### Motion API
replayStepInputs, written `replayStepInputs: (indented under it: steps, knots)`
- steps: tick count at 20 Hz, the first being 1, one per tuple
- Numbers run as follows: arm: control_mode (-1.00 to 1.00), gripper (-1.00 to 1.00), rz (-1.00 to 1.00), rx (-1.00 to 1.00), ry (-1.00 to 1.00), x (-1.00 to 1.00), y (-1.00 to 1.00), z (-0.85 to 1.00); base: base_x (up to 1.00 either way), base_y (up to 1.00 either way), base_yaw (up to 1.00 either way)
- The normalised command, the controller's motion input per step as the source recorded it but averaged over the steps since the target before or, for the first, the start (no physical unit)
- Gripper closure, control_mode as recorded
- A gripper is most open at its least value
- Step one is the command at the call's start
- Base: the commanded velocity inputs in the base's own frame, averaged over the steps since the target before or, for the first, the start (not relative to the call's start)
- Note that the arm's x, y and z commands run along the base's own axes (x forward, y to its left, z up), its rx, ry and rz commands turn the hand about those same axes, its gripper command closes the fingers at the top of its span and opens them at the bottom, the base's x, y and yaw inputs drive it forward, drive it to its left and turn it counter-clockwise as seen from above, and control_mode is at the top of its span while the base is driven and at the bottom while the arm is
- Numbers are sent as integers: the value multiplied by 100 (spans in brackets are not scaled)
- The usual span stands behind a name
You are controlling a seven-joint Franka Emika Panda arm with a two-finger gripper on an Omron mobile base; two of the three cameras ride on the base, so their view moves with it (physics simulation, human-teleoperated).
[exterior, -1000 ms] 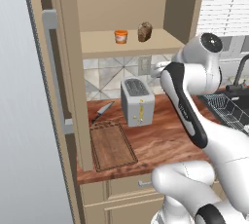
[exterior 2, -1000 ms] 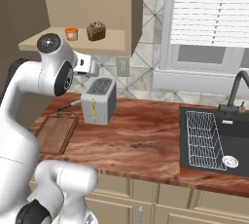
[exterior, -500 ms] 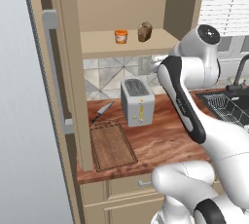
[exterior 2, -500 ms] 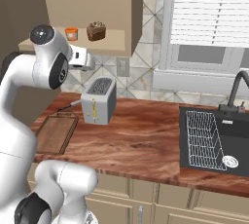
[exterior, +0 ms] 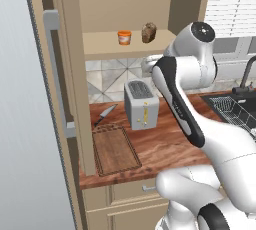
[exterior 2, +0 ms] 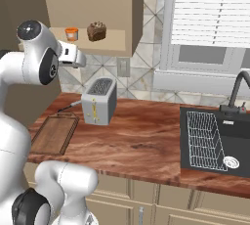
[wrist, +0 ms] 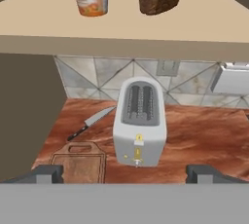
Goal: Pick the bread, place it on the cutting board, pick the jam, place it on the counter, and close the cabinet.
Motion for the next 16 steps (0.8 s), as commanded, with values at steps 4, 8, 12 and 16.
replayStepInputs:
  steps: [4, 8, 12, 16]
  knots:
    - [-100, -100, 0, 0, 0, 0, 21, 12, 0, 0, 0]
    - [-100, -100, 0, 0, 0, 0, 23, 10, 0, 0, 0]
    - [-100, -100, 0, 0, 0, 0, 25, 0, 0, 0, 0]
    - [-100, -100, 0, 0, 0, 5, 19, 3, 0, 0, 0]
